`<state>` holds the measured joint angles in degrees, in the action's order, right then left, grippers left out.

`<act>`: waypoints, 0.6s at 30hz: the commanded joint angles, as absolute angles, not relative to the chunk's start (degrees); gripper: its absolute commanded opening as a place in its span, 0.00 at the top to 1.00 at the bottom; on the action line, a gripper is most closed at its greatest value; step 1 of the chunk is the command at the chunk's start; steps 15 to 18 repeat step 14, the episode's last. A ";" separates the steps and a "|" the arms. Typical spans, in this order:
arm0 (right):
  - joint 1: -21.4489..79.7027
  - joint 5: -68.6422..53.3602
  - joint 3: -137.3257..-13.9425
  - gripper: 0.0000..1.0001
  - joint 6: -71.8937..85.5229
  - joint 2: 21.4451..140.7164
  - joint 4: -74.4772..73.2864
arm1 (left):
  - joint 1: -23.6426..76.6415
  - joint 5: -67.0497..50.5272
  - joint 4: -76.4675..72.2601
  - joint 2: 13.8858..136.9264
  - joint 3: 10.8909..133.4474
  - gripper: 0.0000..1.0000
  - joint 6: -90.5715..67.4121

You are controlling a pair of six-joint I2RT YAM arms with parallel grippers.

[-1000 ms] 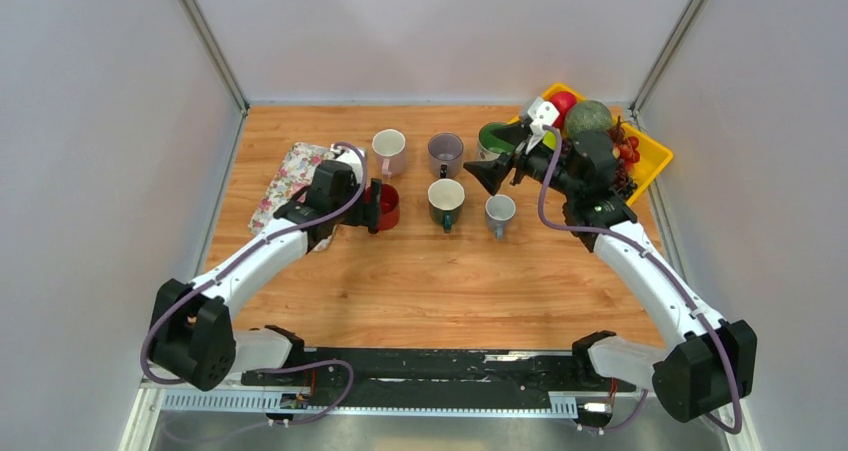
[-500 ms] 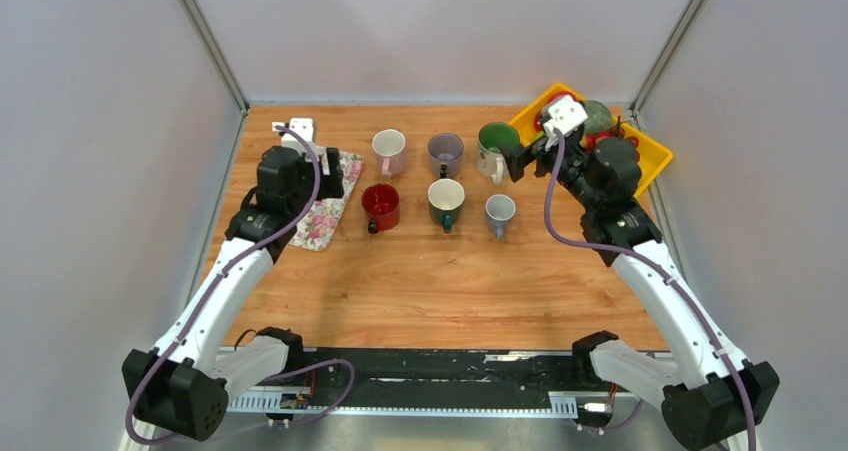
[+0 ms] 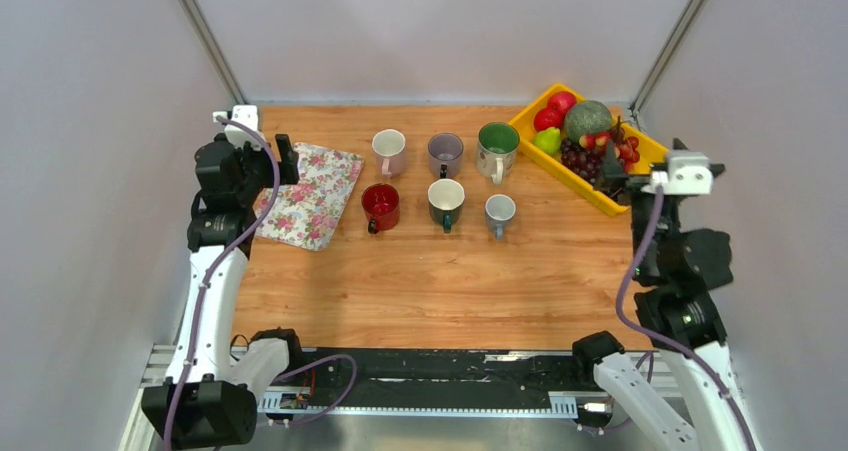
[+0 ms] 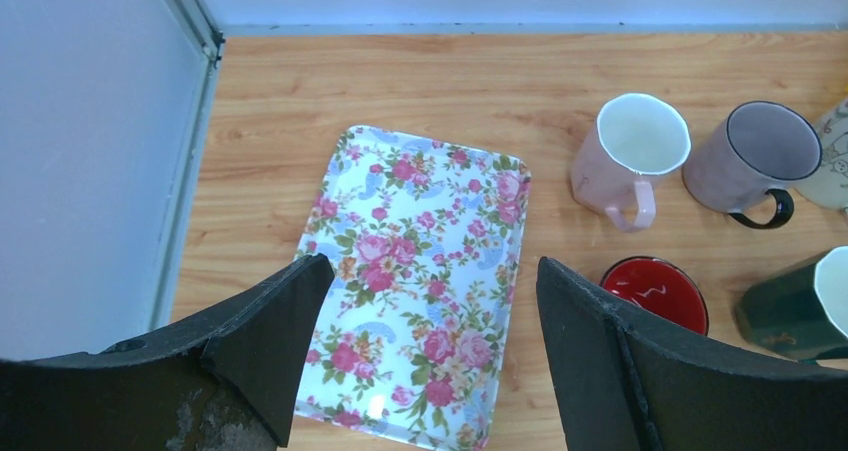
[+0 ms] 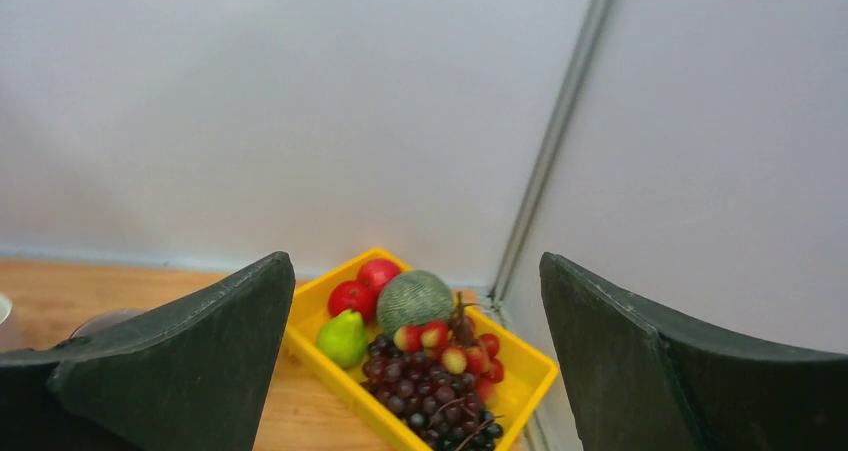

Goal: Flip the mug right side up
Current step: Reset both arms

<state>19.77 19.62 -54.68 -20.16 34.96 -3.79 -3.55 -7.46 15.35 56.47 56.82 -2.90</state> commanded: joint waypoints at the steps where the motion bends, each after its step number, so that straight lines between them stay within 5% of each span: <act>1: 18.62 30.60 -55.32 0.00 -23.27 28.82 -5.03 | -6.05 -12.19 14.54 52.31 58.42 0.14 -0.20; 18: 16.32 28.56 -54.94 0.00 -18.46 26.62 -6.95 | -6.47 -13.38 15.01 45.01 56.87 0.14 3.22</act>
